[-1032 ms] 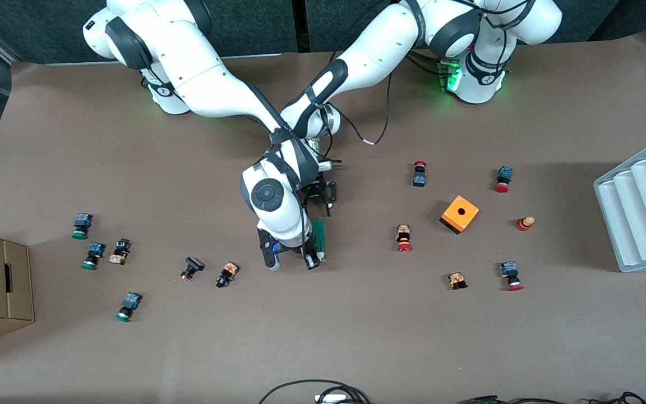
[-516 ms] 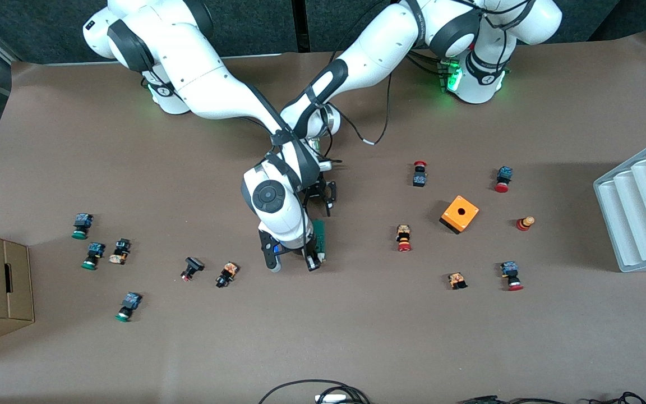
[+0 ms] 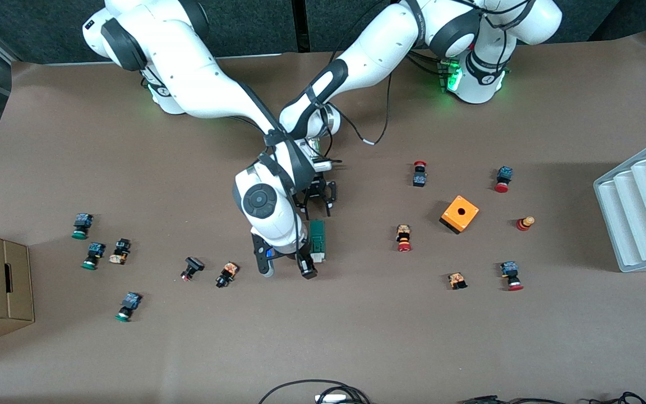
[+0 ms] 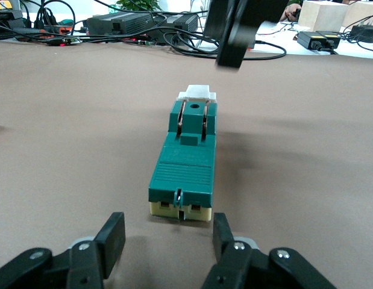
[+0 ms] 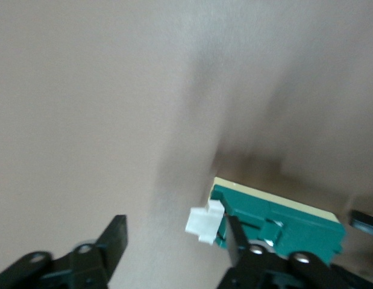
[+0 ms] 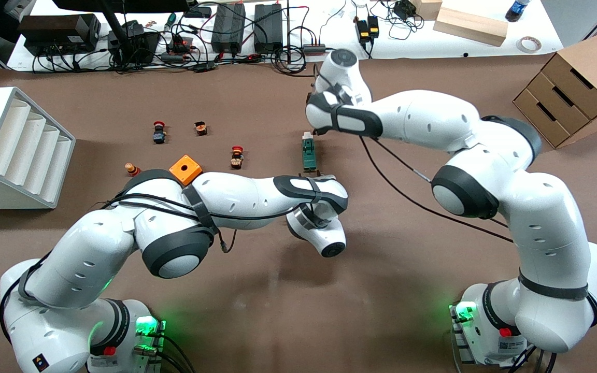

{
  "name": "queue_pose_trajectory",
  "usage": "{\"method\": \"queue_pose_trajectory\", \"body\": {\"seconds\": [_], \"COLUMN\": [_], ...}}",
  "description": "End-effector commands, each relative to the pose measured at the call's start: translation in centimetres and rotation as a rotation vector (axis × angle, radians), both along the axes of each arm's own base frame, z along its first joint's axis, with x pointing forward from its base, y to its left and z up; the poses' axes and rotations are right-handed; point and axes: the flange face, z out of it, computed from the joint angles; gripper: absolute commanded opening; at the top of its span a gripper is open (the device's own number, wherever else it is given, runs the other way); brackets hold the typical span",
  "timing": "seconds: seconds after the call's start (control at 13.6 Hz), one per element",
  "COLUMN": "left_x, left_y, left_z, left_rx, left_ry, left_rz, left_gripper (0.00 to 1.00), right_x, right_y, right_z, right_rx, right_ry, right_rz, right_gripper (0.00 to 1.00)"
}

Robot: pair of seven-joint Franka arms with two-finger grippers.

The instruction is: Close load switch with both arms

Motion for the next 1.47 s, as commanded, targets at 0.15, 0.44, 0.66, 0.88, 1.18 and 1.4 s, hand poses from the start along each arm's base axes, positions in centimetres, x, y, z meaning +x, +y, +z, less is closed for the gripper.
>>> {"method": "queue_pose_trajectory", "body": {"seconds": [0.15,0.44,0.66,0.88,1.18,1.4], "left_x": [0.3,0.5,0.7,1.2,2.0,3.5], "left_y": [-0.1,-0.3,-1.0,-2.1,-3.0,-2.4], "left_z": [-0.6,-0.1,1.3,4.5,9.4,12.9], "left_rx": [0.0,0.028,0.039,0.113,0.256,0.369], "left_ry": [-0.012,-0.011,0.006,0.118,0.28,0.378], "left_rz": [-0.005,-0.018,-0.012,0.029,-0.007,-0.051], "left_gripper": [0.66,1.0,1.0,1.0,1.0,1.0], "right_x": [-0.5,-1.0,-1.5,-2.6,-4.7,-6.3], "right_y": [-5.8,-12.4,-20.2,-28.8,-36.5,-39.7], "right_z": [11.0,18.6,23.0,27.6,30.0,31.2], "right_rx": [0.022,0.014,0.028,0.039,-0.035,-0.165], "right_ry": [0.027,0.042,0.067,0.02,-0.037,-0.031], "right_rz": [0.237,0.469,0.653,0.829,1.017,1.162], "right_gripper": [1.0,1.0,1.0,1.0,1.0,1.0]}}
